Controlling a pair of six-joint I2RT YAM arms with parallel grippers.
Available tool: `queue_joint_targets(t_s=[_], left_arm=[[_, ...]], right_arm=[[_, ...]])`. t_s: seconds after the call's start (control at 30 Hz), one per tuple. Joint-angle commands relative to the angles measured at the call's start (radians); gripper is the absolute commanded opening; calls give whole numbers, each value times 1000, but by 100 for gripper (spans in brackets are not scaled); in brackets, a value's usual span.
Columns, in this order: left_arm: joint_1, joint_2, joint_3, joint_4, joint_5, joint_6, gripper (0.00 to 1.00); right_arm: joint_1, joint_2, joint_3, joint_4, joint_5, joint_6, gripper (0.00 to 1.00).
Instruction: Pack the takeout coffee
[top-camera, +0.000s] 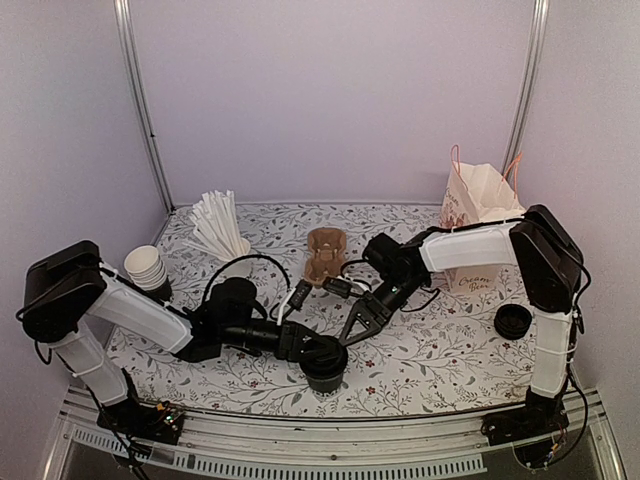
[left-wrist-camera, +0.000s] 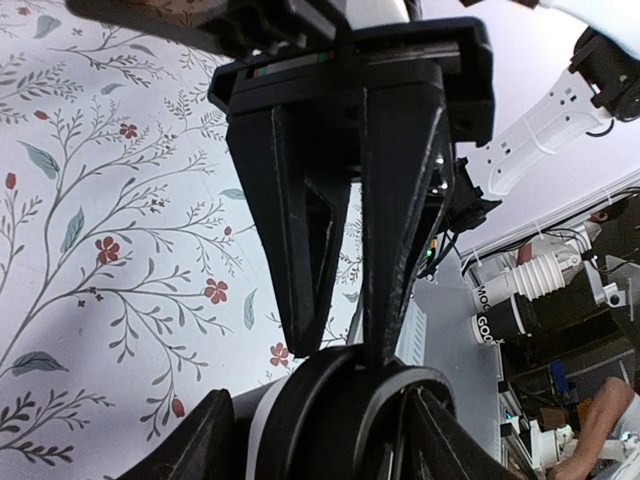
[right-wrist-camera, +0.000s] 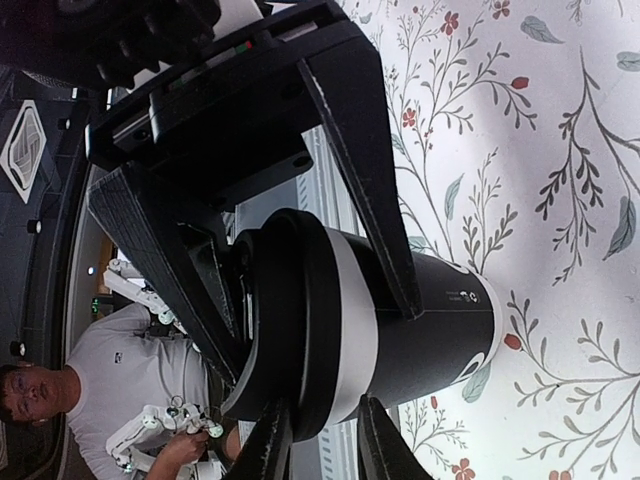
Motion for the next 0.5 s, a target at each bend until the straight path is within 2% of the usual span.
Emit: queue_joint_targets(t_s=[0.0,0.2,0.47], left_arm=[[6,49,-59,-408,-119,0,58],[-66,-95,-33,-424,-168,84,59],[-83,-182,48,-451,-199,126,63]], right_arm=[[66,154,-52,-14,535,-29,20],[66,55,36,-76,322,-162,20],[65,-31,112,-164,241,-261,34]])
